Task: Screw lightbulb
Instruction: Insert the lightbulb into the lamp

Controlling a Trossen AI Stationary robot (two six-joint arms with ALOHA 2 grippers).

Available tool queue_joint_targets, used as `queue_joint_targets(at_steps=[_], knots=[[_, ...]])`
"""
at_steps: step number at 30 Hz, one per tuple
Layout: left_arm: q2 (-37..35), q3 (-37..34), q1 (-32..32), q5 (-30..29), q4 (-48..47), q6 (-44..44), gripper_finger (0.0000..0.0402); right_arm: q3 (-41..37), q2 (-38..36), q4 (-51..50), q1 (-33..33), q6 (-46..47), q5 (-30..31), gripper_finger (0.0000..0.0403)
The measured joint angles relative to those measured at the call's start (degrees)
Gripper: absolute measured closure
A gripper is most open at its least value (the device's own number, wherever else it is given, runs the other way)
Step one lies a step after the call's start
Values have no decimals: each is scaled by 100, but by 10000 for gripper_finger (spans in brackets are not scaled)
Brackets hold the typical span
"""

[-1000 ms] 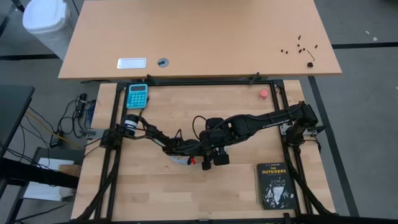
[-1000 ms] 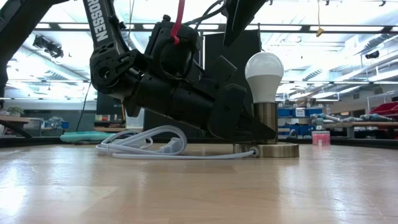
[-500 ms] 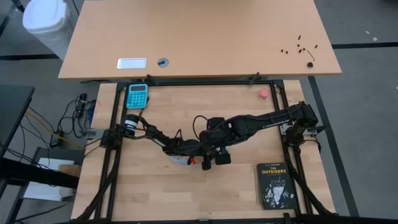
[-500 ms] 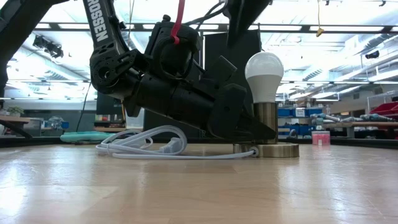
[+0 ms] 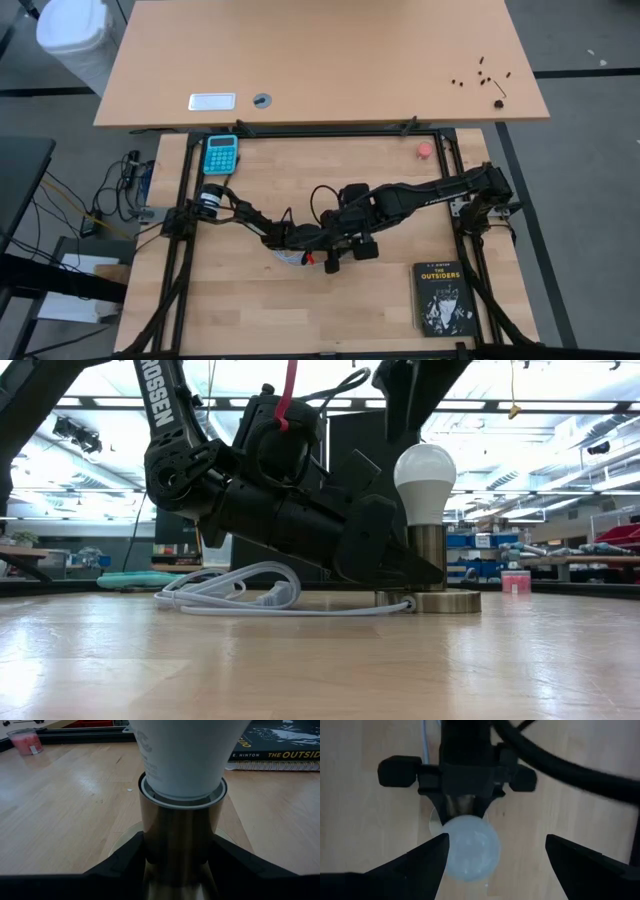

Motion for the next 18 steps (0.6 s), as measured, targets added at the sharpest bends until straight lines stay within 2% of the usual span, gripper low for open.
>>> queue_joint_targets(at_steps=[7, 12, 15, 18], knots=[[0, 0, -2, 0, -2, 0, 206, 2, -429, -99, 7, 486, 67, 62], [0, 0, -2, 0, -2, 0, 206, -72, -752, -604, 117, 974, 638, 62], [-2, 0, -2, 0, -4, 0, 206, -495, -1119, -594, 261, 1225, 826, 62], [0, 0, -7, 18, -4, 0, 207, -1243, -1665, -337, 434, 1591, 984, 63]])
